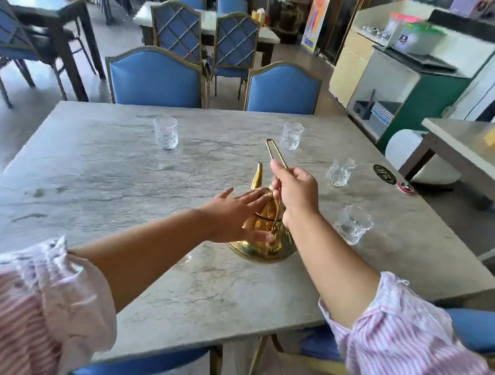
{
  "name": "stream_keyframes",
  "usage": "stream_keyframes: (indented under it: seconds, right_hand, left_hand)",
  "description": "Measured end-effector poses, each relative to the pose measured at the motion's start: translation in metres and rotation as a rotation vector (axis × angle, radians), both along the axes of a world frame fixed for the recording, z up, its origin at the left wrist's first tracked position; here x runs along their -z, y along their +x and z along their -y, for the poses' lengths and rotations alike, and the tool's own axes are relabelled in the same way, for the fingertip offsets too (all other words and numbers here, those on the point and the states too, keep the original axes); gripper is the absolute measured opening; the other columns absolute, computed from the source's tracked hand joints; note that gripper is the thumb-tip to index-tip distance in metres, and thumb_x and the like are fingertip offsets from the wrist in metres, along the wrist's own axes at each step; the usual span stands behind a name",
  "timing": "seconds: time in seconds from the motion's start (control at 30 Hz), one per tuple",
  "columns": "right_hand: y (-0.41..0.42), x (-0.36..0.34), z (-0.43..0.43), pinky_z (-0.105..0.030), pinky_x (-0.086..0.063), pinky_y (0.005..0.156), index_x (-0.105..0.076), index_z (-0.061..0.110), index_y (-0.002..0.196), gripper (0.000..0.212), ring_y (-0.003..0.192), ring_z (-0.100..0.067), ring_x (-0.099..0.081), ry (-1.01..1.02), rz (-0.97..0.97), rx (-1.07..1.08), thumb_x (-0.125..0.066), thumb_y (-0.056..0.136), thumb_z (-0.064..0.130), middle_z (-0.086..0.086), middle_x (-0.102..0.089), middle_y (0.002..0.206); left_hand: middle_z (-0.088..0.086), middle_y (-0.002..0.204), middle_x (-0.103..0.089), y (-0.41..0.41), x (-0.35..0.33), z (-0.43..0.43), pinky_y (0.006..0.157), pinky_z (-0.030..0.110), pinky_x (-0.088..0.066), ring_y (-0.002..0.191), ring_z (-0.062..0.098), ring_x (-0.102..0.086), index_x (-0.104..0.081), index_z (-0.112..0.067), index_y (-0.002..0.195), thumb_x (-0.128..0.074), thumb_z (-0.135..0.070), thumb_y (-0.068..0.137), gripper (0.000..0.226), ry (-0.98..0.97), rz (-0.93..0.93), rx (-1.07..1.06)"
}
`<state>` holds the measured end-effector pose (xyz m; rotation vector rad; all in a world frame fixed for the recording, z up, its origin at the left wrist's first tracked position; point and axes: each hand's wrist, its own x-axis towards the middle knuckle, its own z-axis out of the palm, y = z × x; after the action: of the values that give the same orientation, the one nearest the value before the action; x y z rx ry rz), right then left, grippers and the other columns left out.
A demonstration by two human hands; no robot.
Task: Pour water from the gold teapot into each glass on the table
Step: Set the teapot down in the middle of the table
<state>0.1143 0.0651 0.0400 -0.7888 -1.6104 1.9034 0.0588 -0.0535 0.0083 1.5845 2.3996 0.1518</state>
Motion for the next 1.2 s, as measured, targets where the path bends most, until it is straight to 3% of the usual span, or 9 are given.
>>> stream_keyframes:
  seconds: [0.1, 0.2, 0.4, 0.7, 0.87, 1.0, 1.13, 1.2]
  right_hand:
    - [-0.032, 0.009, -0.022, -0.015, -0.033, 0.037, -0.050, 0.012, 0.065, 0.028, 0.035, -0.005, -0.039, 0.007, 0.013, -0.049, -0.064, 0.090, 0.016, -0.002, -0.049, 0.054]
    - [-0.058, 0.018, -0.043, -0.014, -0.033, 0.038, -0.048, 0.012, 0.064, 0.030, 0.032, -0.002, -0.039, 0.002, -0.010, -0.089, -0.061, 0.091, 0.012, -0.003, -0.049, 0.054]
    - [-0.099, 0.031, -0.071, -0.013, -0.035, 0.040, -0.046, 0.013, 0.064, 0.031, 0.037, -0.002, -0.040, 0.002, -0.053, -0.177, -0.058, 0.092, 0.011, -0.003, -0.049, 0.058]
    - [-0.135, 0.044, -0.090, -0.012, -0.036, 0.042, -0.051, 0.013, 0.071, 0.022, 0.039, -0.002, -0.042, -0.059, -0.057, -0.241, -0.057, 0.093, 0.009, -0.002, -0.050, 0.060]
    - [-0.139, 0.053, -0.090, -0.015, -0.037, 0.043, -0.052, 0.013, 0.071, 0.023, 0.043, -0.006, -0.044, -0.066, -0.072, -0.276, -0.055, 0.093, 0.006, -0.001, -0.051, 0.057]
    - [-0.137, 0.060, -0.092, -0.017, -0.039, 0.047, -0.049, 0.013, 0.076, 0.020, 0.046, -0.009, -0.043, 0.047, -0.068, -0.359, -0.051, 0.096, 0.008, -0.001, -0.051, 0.061]
    - [-0.135, 0.070, -0.094, -0.025, -0.044, 0.061, -0.051, 0.008, 0.094, 0.012, 0.055, -0.011, -0.049, 0.287, -0.053, -0.382, -0.050, 0.097, 0.020, 0.002, -0.055, 0.066]
    - [-0.132, 0.071, -0.093, -0.009, -0.040, 0.059, -0.052, 0.003, 0.107, 0.025, 0.064, -0.013, -0.057, 0.478, 0.004, -0.368, -0.048, 0.098, 0.026, 0.000, -0.062, 0.077]
  left_hand:
    - [-0.002, 0.156, 0.013, -0.018, 0.009, -0.025, 0.115, 0.044, 0.004, 0.145, 0.014, 0.003, 0.008, -0.019, 0.148, -0.021, -0.082, 0.064, 0.110, -0.020, 0.036, -0.085]
    - [0.000, 0.156, 0.016, -0.040, 0.021, -0.048, 0.114, 0.044, 0.002, 0.145, 0.014, 0.004, 0.009, -0.015, 0.148, -0.034, -0.077, 0.074, 0.106, -0.002, 0.028, -0.153]
    - [0.000, 0.156, 0.018, -0.075, 0.032, -0.076, 0.114, 0.041, 0.005, 0.144, 0.014, 0.011, 0.011, -0.014, 0.148, -0.042, -0.074, 0.075, 0.108, 0.009, 0.004, -0.241]
    - [0.002, 0.154, 0.023, -0.106, 0.044, -0.092, 0.111, 0.034, 0.012, 0.141, 0.011, 0.020, 0.018, -0.015, 0.146, -0.046, -0.070, 0.077, 0.109, 0.030, 0.047, -0.265]
    - [0.002, 0.153, 0.025, -0.114, 0.053, -0.091, 0.116, 0.040, 0.010, 0.139, 0.010, 0.022, 0.019, -0.017, 0.145, -0.041, -0.076, 0.072, 0.112, -0.016, 0.063, -0.258]
    - [0.002, 0.153, 0.024, -0.115, 0.058, -0.090, 0.116, 0.045, 0.005, 0.141, 0.013, 0.021, 0.018, -0.018, 0.146, -0.040, -0.078, 0.070, 0.113, -0.033, 0.059, -0.254]
    - [0.005, 0.154, 0.022, -0.115, 0.055, -0.093, 0.116, 0.043, 0.006, 0.141, 0.015, 0.019, 0.016, -0.015, 0.146, -0.037, -0.083, 0.063, 0.120, -0.085, 0.027, -0.241]
    - [0.008, 0.155, 0.020, -0.114, 0.054, -0.095, 0.116, 0.041, 0.008, 0.142, 0.017, 0.019, 0.014, -0.013, 0.147, -0.043, -0.079, 0.067, 0.119, -0.127, -0.009, -0.237]
